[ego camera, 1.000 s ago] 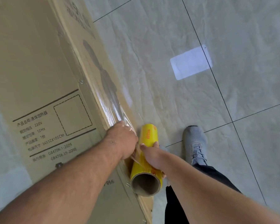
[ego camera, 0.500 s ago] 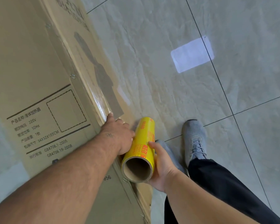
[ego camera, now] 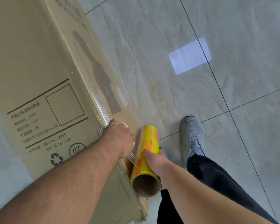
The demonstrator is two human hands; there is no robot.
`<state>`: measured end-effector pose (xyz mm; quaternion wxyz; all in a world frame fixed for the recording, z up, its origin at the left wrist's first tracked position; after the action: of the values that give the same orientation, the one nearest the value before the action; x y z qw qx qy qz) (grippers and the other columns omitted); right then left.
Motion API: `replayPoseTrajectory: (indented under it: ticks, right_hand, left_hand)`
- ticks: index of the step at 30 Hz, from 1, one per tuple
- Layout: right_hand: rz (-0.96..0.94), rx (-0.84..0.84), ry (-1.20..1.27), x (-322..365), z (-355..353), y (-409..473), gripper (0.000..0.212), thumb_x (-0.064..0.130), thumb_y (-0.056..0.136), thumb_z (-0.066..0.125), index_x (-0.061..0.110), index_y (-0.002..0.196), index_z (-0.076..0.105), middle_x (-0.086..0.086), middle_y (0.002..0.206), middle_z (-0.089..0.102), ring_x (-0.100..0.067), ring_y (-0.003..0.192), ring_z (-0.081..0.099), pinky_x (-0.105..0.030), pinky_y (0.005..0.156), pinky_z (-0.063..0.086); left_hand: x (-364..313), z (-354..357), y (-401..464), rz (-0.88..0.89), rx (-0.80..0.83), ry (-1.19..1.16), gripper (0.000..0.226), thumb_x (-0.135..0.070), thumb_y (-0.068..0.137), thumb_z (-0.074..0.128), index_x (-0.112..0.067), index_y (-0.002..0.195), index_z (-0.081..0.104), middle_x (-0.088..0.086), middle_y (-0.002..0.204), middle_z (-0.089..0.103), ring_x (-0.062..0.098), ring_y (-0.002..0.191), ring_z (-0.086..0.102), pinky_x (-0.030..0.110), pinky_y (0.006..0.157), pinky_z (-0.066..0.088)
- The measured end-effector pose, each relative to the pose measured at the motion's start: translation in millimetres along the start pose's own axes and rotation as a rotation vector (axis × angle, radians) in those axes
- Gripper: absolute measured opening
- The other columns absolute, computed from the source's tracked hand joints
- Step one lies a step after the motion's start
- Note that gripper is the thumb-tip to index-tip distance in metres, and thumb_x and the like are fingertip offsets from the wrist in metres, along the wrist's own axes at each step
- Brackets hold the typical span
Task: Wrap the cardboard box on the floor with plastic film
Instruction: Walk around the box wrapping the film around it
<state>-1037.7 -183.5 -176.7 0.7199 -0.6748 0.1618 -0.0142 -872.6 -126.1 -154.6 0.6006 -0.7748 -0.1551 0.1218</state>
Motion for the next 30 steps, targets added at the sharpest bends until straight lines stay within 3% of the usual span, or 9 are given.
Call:
replayPoseTrajectory:
  ticks: [2, 5, 8, 10, 12, 15, 19, 24, 30]
  right_hand:
    - [0.011, -0.02, -0.077, 3.0, 1.9, 1.5, 0.099, 0.068, 0.071, 0.067, 0.028, 0.155, 0.036, -0.014, 0.125, 0.065, -0.039, 0.108, 0.072, -0.054, 0.104, 0.058]
    - [-0.011, -0.038, -0.212, 17.2, 3.7, -1.0, 0.105, 0.067, 0.085, 0.069, 0.022, 0.167, 0.021, -0.015, 0.146, 0.055, -0.038, 0.128, 0.061, -0.051, 0.115, 0.048]
    - [-0.026, -0.045, -0.266, 22.7, 6.0, 1.4, 0.112, 0.069, 0.086, 0.068, 0.02, 0.17, 0.012, -0.015, 0.15, 0.05, -0.037, 0.131, 0.058, -0.048, 0.115, 0.046]
    - [-0.038, -0.011, -0.228, 20.9, 10.5, 3.2, 0.117, 0.074, 0.083, 0.063, 0.017, 0.171, 0.009, -0.016, 0.152, 0.05, -0.038, 0.132, 0.057, -0.047, 0.114, 0.046]
    - [-0.055, -0.004, -0.146, 18.7, 4.6, -0.1, 0.108, 0.074, 0.088, 0.056, 0.018, 0.171, 0.013, -0.016, 0.154, 0.05, -0.04, 0.134, 0.057, -0.051, 0.115, 0.047]
    - [-0.014, 0.041, 0.055, 3.4, -4.3, -9.3, 0.077, 0.066, 0.093, 0.062, 0.025, 0.154, 0.039, -0.018, 0.127, 0.071, -0.037, 0.107, 0.075, -0.053, 0.097, 0.062]
    - [0.046, 0.226, 0.413, -17.6, 11.8, -17.9, 0.059, 0.056, 0.088, 0.078, 0.014, 0.124, 0.057, -0.023, 0.102, 0.082, -0.038, 0.09, 0.08, -0.052, 0.096, 0.063]
    - [0.071, 0.218, 0.425, -15.6, 19.9, -4.2, 0.081, 0.062, 0.074, 0.086, 0.016, 0.132, 0.054, -0.023, 0.105, 0.081, -0.04, 0.094, 0.082, -0.055, 0.095, 0.063]
    - [0.022, 0.055, 0.132, -18.1, -0.7, 0.0, 0.096, 0.068, 0.067, 0.083, 0.026, 0.145, 0.046, -0.017, 0.113, 0.074, -0.036, 0.089, 0.08, -0.051, 0.09, 0.065]
  left_hand:
    - [0.2, 0.9, -1.2, 0.002, 0.016, 0.036, 0.054, -0.048, 0.11, 0.021, -0.026, 0.156, 0.041, 0.005, 0.166, 0.036, 0.026, 0.155, 0.026, 0.059, 0.125, 0.007]
    - [2.3, 7.7, -1.6, -0.019, 0.016, 0.092, 0.055, -0.046, 0.109, 0.026, -0.024, 0.158, 0.039, 0.006, 0.167, 0.034, 0.025, 0.156, 0.024, 0.058, 0.125, 0.006]
    - [-5.6, 9.6, 0.0, 0.035, -0.036, 0.073, 0.055, -0.031, 0.108, 0.036, -0.019, 0.161, 0.033, 0.007, 0.172, 0.022, 0.023, 0.16, 0.015, 0.053, 0.128, 0.006]
    - [-18.4, 4.6, -1.2, 0.139, -0.078, -0.016, 0.051, -0.021, 0.102, 0.047, -0.022, 0.153, 0.043, 0.005, 0.165, 0.036, 0.024, 0.155, 0.031, 0.046, 0.127, 0.02]
    - [-25.2, 1.1, -4.4, 0.177, -0.078, -0.044, 0.041, -0.019, 0.096, 0.052, -0.027, 0.135, 0.059, 0.002, 0.143, 0.059, 0.026, 0.135, 0.054, 0.045, 0.117, 0.036]
    - [-24.6, 2.8, -4.0, 0.129, -0.067, -0.036, 0.038, -0.027, 0.1, 0.04, -0.026, 0.132, 0.06, 0.001, 0.136, 0.064, 0.027, 0.128, 0.059, 0.047, 0.111, 0.039]
    - [-24.6, 7.3, 1.5, 0.12, -0.086, -0.078, 0.047, -0.043, 0.108, 0.026, -0.034, 0.149, 0.046, 0.001, 0.145, 0.059, 0.029, 0.134, 0.054, 0.048, 0.109, 0.037]
    - [-18.5, 12.2, 5.4, 0.106, -0.067, -0.086, 0.047, -0.043, 0.108, 0.028, -0.037, 0.15, 0.046, 0.001, 0.147, 0.056, 0.029, 0.136, 0.051, 0.048, 0.109, 0.036]
    - [-36.2, 12.6, -2.0, 0.082, 0.026, 0.041, 0.047, -0.044, 0.107, 0.027, -0.035, 0.146, 0.053, 0.004, 0.148, 0.052, 0.03, 0.139, 0.044, 0.053, 0.11, 0.033]
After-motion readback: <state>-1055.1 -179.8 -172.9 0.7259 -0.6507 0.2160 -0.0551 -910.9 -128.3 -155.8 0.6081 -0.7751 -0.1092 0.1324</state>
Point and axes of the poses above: each hand's wrist, its own y-axis towards the middle knuckle, its own z-axis out of the palm, x = y × z, the point moved 8 cm from there along y, towards the middle knuckle
